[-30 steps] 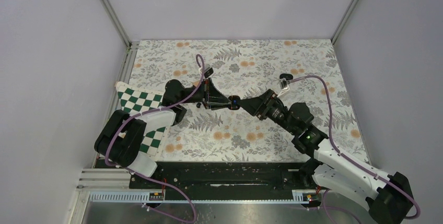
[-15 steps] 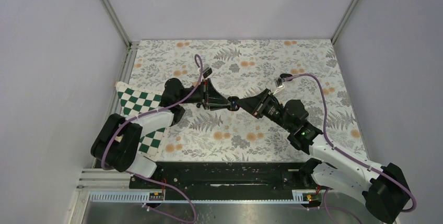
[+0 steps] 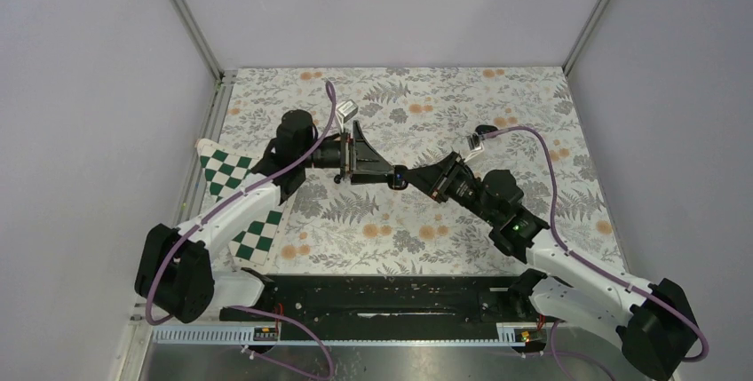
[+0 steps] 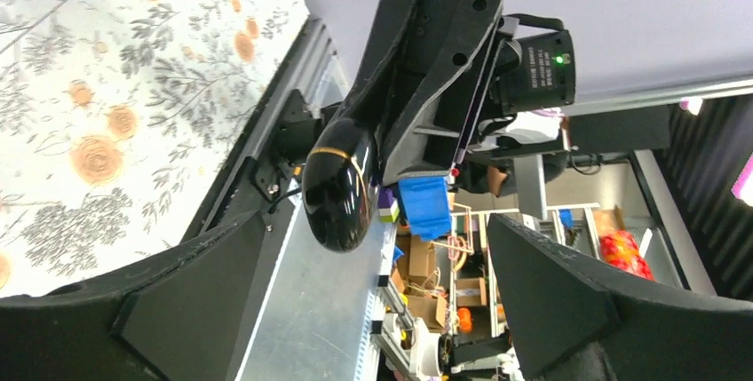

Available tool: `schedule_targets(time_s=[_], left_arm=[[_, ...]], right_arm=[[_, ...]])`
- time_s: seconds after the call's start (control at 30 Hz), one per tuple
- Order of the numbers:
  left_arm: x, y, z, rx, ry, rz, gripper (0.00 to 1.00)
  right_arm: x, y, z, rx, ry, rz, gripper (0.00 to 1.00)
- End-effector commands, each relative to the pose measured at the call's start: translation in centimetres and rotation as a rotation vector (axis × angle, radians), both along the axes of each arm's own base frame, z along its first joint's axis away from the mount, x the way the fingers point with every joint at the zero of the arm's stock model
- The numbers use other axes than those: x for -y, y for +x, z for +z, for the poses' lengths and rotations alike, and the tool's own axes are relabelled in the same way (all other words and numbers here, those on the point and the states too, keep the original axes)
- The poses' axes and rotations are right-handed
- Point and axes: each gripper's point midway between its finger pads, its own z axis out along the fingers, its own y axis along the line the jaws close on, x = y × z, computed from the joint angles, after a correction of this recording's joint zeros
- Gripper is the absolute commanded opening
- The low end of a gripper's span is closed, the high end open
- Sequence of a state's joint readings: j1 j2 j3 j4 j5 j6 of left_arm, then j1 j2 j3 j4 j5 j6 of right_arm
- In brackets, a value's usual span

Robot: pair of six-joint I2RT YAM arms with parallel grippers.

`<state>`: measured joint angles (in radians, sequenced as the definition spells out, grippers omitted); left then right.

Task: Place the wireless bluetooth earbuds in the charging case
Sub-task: Pass from the left arm to the right, then place the charging case with the earbuds at the center of the board.

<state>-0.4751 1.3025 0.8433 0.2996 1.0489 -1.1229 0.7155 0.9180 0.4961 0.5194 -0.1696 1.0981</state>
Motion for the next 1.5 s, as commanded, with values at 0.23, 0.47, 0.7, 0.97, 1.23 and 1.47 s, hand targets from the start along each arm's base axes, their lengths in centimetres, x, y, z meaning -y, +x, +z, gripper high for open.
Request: schedule_targets(time_s=[0.23,0.47,0.7,0.97,1.23,1.47], left_arm=[[-9.0,5.3,-7.8,0.046,0.547,0.465,0.99],[-11.4,6.0,-12.6,-0.070,0.693,0.531,0.99],[-12.3,6.3,-13.1,-0.125,0.655,0.541,0.99],[-14.7,6.5,-14.4,-0.147,0.727,0.600,0.98],[-14.7,7.0,-14.5,-0.159,0.728,0.605,0.97],[-14.7,7.2,-14.6,-0.174,0.724,0.617,0.97]], right_arm=[[12.5,3.9,-8.5,-0.145,-0.397,-0.496,0.00],[19.3,7.0,-12.7,-0.317,-0.471,-0.649,0.00],[21.9,10.4,-16.1,-0.382,-0.470,-0.683,0.00],[24.5,12.2,-20.2,-0.495,-0.460,-0.698,0.00],[26.4,10.5,-21.9,-0.536,-0.534,-0.742,0.01],[27.4,8.9,-22.7,-0.589,-0.618,-0.764,0.53]])
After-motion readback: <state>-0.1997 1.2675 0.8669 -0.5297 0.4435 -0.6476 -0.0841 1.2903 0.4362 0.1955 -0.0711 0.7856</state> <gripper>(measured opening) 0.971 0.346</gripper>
